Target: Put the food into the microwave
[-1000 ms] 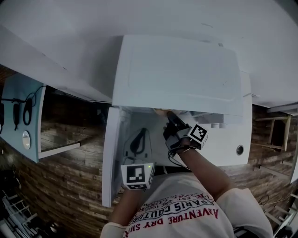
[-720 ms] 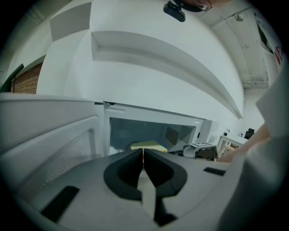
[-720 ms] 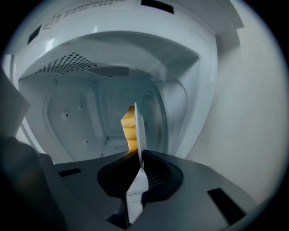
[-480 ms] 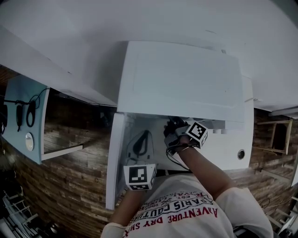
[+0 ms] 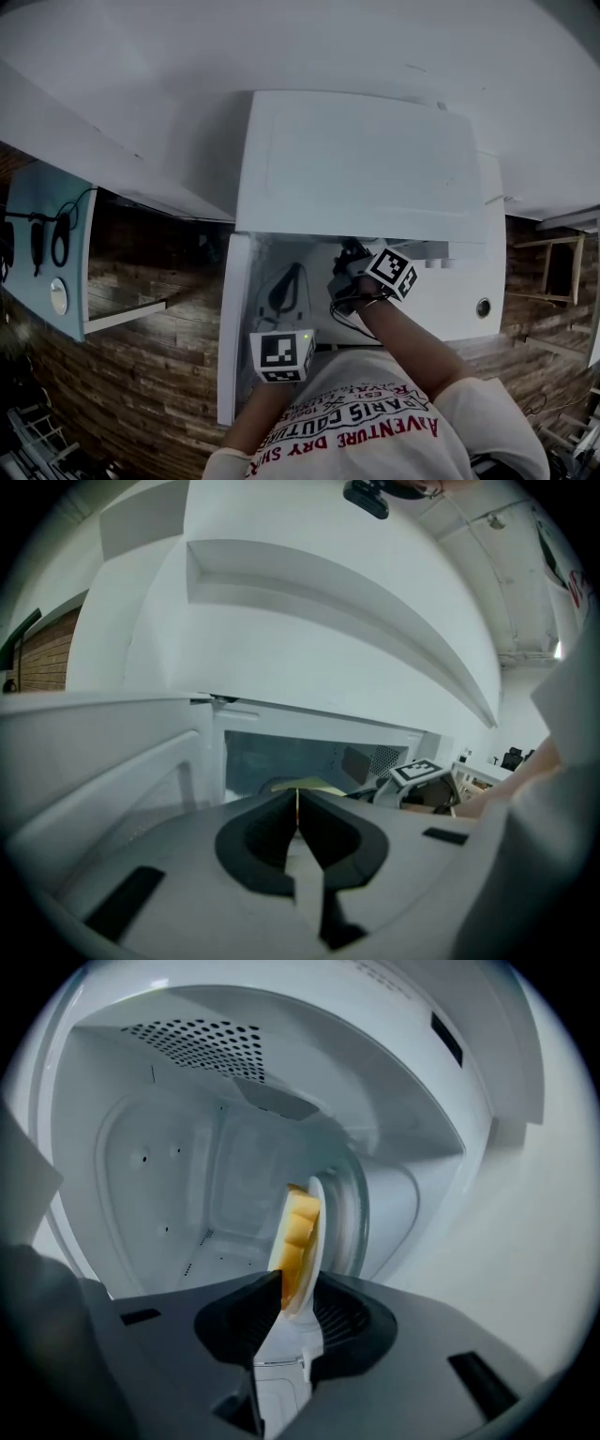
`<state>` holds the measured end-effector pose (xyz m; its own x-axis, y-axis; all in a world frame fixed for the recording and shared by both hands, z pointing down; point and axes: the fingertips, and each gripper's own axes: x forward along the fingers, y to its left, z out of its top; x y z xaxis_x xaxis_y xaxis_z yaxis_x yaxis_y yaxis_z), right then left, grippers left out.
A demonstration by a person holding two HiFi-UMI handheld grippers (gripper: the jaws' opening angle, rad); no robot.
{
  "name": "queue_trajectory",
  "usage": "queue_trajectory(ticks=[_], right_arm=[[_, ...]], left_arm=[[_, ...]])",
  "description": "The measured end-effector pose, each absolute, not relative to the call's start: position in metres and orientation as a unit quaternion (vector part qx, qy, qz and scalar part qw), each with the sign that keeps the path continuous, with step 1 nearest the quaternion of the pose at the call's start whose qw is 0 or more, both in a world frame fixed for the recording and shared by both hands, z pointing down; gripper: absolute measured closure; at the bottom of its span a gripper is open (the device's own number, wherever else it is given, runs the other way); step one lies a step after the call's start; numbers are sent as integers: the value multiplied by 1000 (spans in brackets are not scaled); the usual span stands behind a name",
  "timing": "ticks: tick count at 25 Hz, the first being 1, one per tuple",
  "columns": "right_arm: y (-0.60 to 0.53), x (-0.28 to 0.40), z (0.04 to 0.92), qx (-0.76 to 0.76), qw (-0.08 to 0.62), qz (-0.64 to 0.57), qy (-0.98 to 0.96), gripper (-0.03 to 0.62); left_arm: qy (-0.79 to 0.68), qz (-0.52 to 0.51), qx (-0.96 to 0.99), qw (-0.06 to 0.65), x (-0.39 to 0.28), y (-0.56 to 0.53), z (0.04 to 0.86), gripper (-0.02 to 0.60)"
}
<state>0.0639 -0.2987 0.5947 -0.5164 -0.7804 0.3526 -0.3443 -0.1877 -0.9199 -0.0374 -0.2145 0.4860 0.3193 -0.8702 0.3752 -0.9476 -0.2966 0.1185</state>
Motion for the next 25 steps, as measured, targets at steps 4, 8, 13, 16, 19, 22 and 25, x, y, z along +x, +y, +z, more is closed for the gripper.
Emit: queue_trajectory(ticks=[4, 8, 13, 16, 19, 22, 25], right_arm=[[-296, 67, 590, -477, 129, -603, 626, 423], [-291, 65, 588, -476, 33, -553, 684, 370], [-275, 58, 597, -454, -155, -447, 755, 349], [-264, 58, 607, -427, -271, -385, 772, 342], [-255, 63, 617, -403, -329, -360, 775, 344], [-250, 67, 623, -388, -354, -353, 774, 344], [-248, 71, 624, -387, -355, -354, 774, 346]], left_arm=[[-566, 115, 800, 162, -36, -213, 485, 572], [-567, 111, 802, 155, -36, -212, 481, 572], [-563, 111, 803, 158, -36, -208, 481, 572], [-562, 111, 804, 158, -35, -207, 481, 572], [-562, 111, 804, 159, -36, -206, 482, 572], [-563, 110, 803, 159, -35, -206, 482, 572], [-565, 110, 802, 162, -35, -205, 484, 572]])
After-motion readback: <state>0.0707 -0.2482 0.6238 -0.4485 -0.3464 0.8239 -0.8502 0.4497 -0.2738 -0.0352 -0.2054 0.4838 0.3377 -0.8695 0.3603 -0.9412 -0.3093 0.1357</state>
